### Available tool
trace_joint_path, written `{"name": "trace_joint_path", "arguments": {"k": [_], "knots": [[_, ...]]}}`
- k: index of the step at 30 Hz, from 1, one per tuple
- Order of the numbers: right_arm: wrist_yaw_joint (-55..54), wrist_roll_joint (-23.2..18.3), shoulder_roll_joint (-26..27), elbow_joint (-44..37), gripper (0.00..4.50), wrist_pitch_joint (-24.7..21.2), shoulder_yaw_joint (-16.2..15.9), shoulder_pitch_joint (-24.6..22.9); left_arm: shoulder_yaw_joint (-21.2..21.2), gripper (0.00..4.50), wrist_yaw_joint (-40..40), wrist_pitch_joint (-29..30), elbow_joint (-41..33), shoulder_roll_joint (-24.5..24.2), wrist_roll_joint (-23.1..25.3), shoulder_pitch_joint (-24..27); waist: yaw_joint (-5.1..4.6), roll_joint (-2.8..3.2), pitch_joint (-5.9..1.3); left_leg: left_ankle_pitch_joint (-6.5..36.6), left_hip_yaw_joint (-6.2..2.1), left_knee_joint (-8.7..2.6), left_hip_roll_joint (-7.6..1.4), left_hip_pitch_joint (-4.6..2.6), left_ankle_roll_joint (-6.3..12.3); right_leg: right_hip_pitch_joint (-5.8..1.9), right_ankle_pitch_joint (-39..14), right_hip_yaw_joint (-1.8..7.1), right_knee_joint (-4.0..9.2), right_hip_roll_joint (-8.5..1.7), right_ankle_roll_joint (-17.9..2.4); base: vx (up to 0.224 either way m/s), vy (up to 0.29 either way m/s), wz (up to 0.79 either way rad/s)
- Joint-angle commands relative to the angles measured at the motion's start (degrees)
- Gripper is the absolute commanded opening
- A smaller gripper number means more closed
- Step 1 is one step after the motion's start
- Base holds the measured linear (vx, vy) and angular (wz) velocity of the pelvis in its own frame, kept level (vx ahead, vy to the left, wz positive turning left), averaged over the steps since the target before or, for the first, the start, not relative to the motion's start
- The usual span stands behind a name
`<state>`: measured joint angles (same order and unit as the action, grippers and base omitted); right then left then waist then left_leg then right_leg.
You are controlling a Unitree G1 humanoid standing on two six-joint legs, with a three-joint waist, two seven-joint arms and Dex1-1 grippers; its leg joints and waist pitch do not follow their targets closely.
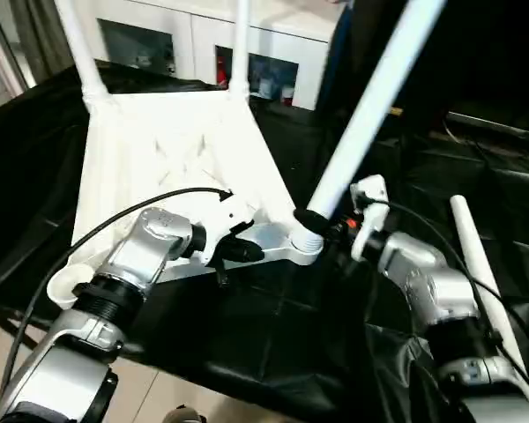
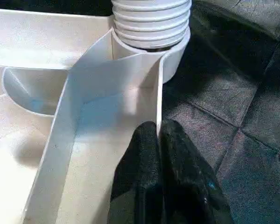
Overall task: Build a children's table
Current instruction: Insert table leg to table base
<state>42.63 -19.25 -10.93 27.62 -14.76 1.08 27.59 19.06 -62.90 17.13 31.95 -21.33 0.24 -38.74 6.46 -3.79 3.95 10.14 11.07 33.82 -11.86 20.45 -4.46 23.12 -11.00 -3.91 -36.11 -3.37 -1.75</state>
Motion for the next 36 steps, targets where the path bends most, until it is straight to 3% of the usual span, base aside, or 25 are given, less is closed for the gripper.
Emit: {"name": "trace_joint_path", "arguments": {"k": [1, 2, 3, 8, 12, 17, 20, 22, 23, 24, 27, 36], "knots": [[-0.6, 0.9, -0.4, 2.4, 1.91, 1.9, 1.7, -1.9, 0.0, 0.0, 0.1, -0.4, 0.5, 0.2, 0.1, -0.4, 0.09, 1.04, -4.54, 8.9, -0.93, -3.58, -1.67, -0.56, -0.4, -3.29, -6.7, 3.16, 4.14, -5.03, -11.4, 0.0, 0.0, 0.0], [-0.7, 1.3, 0.0, 3.0, 1.91, 4.1, 1.8, -3.0, 0.0, 0.0, 0.2, -0.6, 0.9, 0.3, 0.2, -0.7, 0.09, 0.97, -4.5, 9.3, -0.95, -3.61, -1.67, -0.62, -0.45, -3.29, -7.2, 3.14, 4.19, -5.03, -11.4, 0.0, 0.0, 0.0], [-0.7, 1.4, 0.1, 3.0, 1.91, 4.4, 1.8, -3.2, 0.0, 0.0, 0.2, -0.7, 1.0, 0.4, 0.2, -0.7, 0.05, 1.31, -4.42, 10.0, -0.94, -3.65, -1.71, -0.68, -0.6, -3.1, -7.7, 3.15, 4.39, -5.06, -11.4, 0.0, 0.0, 0.0], [-0.3, 3.4, 0.3, 2.6, 1.91, 10.6, -0.2, -5.9, -0.1, 0.0, 0.6, -1.2, 1.7, 0.4, 0.7, -1.1, 0.09, 1.33, -4.4, 10.7, -1.06, -3.73, -1.68, -0.61, -0.79, -3.22, -8.8, 3.12, 4.5, -4.99, -11.0, 0.0, 0.0, 0.0], [-0.1, 4.2, 0.3, 1.6, 1.91, 12.6, -1.0, -6.6, -0.1, 0.0, 0.6, -1.6, 2.2, 0.3, 0.9, -1.4, 0.14, 1.3, -4.39, 10.9, -1.04, -3.73, -1.62, -0.62, -0.47, -3.24, -8.4, 3.14, 4.49, -4.9, -11.1, 0.0, 0.0, 0.0], [0.1, 5.8, -0.3, 1.2, 1.91, 11.6, -3.3, -5.7, 0.1, 0.0, 0.7, -2.7, 2.6, 0.2, 1.3, -1.4, 0.05, 1.34, -4.26, 11.8, -1.1, -3.86, -1.63, -0.7, -0.52, -3.18, -10.5, 3.12, 4.73, -4.91, -10.7, 0.0, 0.0, 0.0], [0.3, 6.9, -0.5, 2.0, 1.91, 9.7, -4.6, -4.2, 0.6, 0.0, 0.1, -4.4, 2.4, 0.0, 1.6, -0.8, -0.09, 0.84, -4.15, 12.3, -1.08, -3.92, -1.68, -0.73, -0.45, -3.13, -12.3, 3.16, 4.92, -4.96, -10.2, 0.0, 0.0, 0.0], [0.7, 7.3, -0.5, 2.8, 1.91, 8.7, -5.3, -3.2, 0.8, 0.0, 0.2, -4.7, 2.1, 0.0, 1.8, -0.4, -0.06, 0.92, -4.13, 12.3, -1.16, -3.96, -1.7, -0.78, -0.5, -3.09, -13.4, 3.16, 4.9, -5.05, -10.0, 0.0, 0.0, 0.0], [1.2, 7.4, -0.5, 3.4, 1.91, 8.3, -5.7, -2.6, 1.0, 0.0, 0.0, -4.5, 1.8, -0.1, 1.8, -0.1, -0.17, 0.56, -4.09, 12.5, -1.07, -3.94, -1.72, -0.81, -0.44, -3.01, -13.9, 3.17, 5.03, -5.03, -9.8, 0.0, 0.0, 0.0], [2.1, 7.4, -0.3, 4.4, 1.91, 7.1, -6.2, -1.6, 1.1, 0.0, -0.1, -4.2, 1.3, -0.1, 1.7, 0.2, -0.07, 0.85, -4.05, 12.5, -1.11, -3.95, -1.73, -0.83, -0.47, -2.99, -14.4, 3.23, 5.05, -5.16, -9.7, 0.0, 0.0, 0.0], [3.1, 8.2, -0.6, 5.6, 1.91, 5.9, -7.2, -0.7, 1.0, 0.0, -0.3, -4.1, 1.1, -0.1, 1.6, 0.5, -0.3, 0.55, -4.01, 13.0, -1.13, -3.96, -1.74, -0.81, -0.54, -2.94, -16.0, 3.21, 5.18, -5.17, -9.3, 0.0, 0.0, 0.0], [5.1, 10.2, -1.7, 7.0, 1.91, 4.2, -9.6, -1.3, 0.4, 0.0, -0.5, -4.1, 1.2, 0.0, 1.4, 0.8, -0.48, 0.73, -4.11, 13.6, -1.2, -4.05, -1.78, -0.96, -0.9, -2.8, -15.4, 3.21, 5.18, -5.07, -9.2, 0.0, 0.0, 0.0]]}}
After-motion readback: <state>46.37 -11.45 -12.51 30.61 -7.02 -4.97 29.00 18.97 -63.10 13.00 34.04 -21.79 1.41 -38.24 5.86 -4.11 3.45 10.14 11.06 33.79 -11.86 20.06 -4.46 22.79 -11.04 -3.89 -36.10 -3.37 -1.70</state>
